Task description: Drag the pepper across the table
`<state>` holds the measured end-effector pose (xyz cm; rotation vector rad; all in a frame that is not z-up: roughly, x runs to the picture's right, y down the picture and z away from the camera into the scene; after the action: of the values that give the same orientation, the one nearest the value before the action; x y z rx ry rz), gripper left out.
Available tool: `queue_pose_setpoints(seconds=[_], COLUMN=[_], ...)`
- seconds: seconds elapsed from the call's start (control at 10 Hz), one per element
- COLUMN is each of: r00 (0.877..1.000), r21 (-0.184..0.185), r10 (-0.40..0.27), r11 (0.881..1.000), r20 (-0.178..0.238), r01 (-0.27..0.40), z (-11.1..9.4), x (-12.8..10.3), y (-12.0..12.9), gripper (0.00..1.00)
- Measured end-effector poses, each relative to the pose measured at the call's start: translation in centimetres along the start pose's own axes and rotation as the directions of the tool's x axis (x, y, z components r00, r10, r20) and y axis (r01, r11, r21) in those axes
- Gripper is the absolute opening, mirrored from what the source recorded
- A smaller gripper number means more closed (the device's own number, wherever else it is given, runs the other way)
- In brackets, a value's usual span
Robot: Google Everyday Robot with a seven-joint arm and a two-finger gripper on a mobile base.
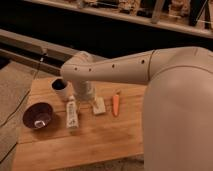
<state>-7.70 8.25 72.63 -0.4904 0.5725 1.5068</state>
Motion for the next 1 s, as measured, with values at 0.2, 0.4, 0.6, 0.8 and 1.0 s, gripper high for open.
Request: queue_pose_setpoints(seconds=[0.2,0.4,0.6,0.8,1.0], r00=[0.999,0.996,0.993,0.99,0.986], r21=[0.026,0.037,0.03,0.009,-0.001], r10=[0.053,0.091,0.117,0.138,0.156], r11=[0.998,0.995,0.993,0.99,0.988], r20=[0.007,0.013,0.02,0.04,0.05], r01=[-0.053,-0.091,-0.118,-0.139,-0.156], z=[0.7,1.1,1.4,1.4,1.5], x=[-1.9,-3.7,-5.6,-7.9,-9.3], y=[-1.8,-3.3,-4.9,-6.9,-8.5], gripper=[0.65,0.65,0.65,0.65,0.65])
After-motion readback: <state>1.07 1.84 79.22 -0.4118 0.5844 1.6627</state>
